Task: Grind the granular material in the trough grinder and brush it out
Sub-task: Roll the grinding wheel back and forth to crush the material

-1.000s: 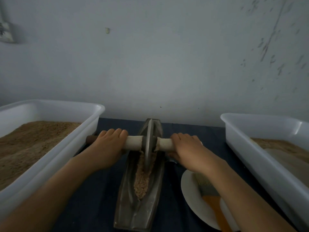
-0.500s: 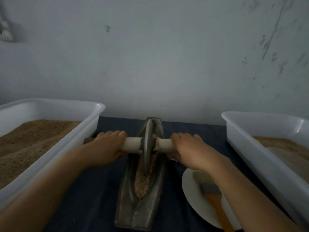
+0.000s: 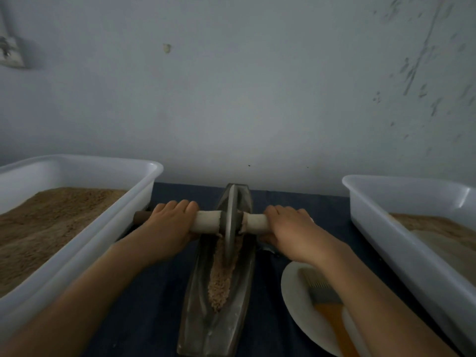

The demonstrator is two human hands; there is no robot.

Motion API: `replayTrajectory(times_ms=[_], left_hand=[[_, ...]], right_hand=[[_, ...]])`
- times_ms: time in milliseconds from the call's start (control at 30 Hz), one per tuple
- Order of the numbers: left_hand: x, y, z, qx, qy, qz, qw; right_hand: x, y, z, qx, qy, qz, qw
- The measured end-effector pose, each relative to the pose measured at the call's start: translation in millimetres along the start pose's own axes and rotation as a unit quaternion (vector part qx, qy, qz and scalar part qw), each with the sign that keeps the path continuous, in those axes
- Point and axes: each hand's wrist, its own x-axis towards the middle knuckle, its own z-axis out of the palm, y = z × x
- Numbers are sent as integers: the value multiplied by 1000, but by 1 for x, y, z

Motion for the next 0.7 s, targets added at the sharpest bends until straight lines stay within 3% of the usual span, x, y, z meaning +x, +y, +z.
replayTrajectory(times_ms=[200, 300, 400, 533, 700], left_hand=[[-16, -1, -37, -45, -193, 46, 979], [-18, -1, -47, -89, -258, 35, 962], [-15, -1, -38, -65, -209, 30, 975], [-3, -1, -11, -10, -58, 7, 998], [9, 7, 12, 53, 74, -22, 996]], right_hand=[[-21, -14, -32, 47, -141, -12, 989], [-25, -17, -36, 49, -146, -23, 988], [-20, -15, -27, 41, -95, -12, 995], [-2, -4, -2, -4, 9, -1, 1000], [11, 7, 21, -20, 98, 16, 995]])
